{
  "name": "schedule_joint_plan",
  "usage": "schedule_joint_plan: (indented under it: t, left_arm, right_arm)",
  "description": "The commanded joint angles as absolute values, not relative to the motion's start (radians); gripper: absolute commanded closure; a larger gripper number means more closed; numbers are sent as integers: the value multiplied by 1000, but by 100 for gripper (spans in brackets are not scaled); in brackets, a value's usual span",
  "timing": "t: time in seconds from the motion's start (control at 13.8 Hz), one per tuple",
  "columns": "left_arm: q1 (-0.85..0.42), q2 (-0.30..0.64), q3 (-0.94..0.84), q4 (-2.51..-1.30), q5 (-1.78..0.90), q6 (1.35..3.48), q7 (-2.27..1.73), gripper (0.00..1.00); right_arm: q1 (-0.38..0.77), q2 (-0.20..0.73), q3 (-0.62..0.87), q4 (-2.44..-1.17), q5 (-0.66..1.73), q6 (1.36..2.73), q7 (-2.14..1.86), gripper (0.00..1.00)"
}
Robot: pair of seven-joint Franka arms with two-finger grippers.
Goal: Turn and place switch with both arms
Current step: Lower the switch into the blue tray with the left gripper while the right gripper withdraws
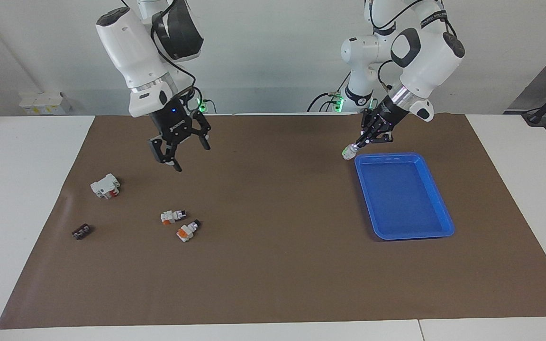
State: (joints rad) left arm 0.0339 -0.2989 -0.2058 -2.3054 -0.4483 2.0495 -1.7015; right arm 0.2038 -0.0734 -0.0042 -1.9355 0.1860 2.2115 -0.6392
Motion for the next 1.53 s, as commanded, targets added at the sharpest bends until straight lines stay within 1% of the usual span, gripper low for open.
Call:
schedule_joint_plan:
  t: [0.0, 0.07, 0.22, 0.29, 0.44, 0.51, 0.65, 0.73, 0.8, 1.09, 1.16, 1.24, 1.31, 1.38, 1.45]
  left_arm:
    - [93, -339, -215, -2362, -368, 2069, -1580, 100]
    - [103, -334, -216, -2367, -309, 2086, -1534, 100]
    - [106, -299, -216, -2378, -223, 2169, -1430, 100]
    - [112, -279, -215, -2378, -204, 2181, -1361, 100]
    - [129, -258, -215, -2394, -192, 2197, -1249, 100]
    - [135, -247, -215, -2411, -172, 2216, -1200, 100]
    - [156, -227, -216, -2419, -166, 2223, -1007, 100]
    - [164, -227, -216, -2421, -166, 2223, -952, 100]
    - [164, -218, -216, -2424, -166, 2224, -922, 100]
    - [161, -193, -216, -2422, -166, 2282, -818, 100]
    - [163, -192, -216, -2418, -166, 2283, -761, 83]
    - [166, -184, -216, -2407, -166, 2287, -712, 49]
    - [166, -170, -216, -2386, -166, 2290, -680, 18]
    - [164, -166, -216, -2366, -166, 2290, -672, 1]
    - [164, -166, -216, -2347, -166, 2287, -672, 0]
  right_arm:
    - [181, -72, 11, -1937, 74, 2137, -311, 0]
    - [157, -71, 3, -1928, 48, 2097, -210, 0]
    - [88, -49, 2, -1873, 9, 2030, -146, 0]
    - [56, -32, 2, -1814, 9, 1949, -128, 0]
    - [49, 0, -15, -1673, 5, 1762, -85, 0]
    - [51, 3, -34, -1619, 3, 1697, -60, 0]
    - [58, -24, -78, -1598, 1, 1611, -57, 0]
    - [60, -61, -99, -1604, 2, 1580, -55, 0]
    - [60, -72, -112, -1603, 3, 1554, -54, 0]
    - [69, -74, -120, -1608, -6, 1516, 31, 0]
    - [80, -78, -120, -1615, -17, 1514, 31, 0]
    - [80, -80, -118, -1621, -17, 1514, 31, 0]
    - [78, -81, -123, -1623, -15, 1519, 31, 0]
    - [75, -81, -124, -1621, -8, 1520, 28, 0]
    - [81, -100, -118, -1626, -3, 1507, 29, 0]
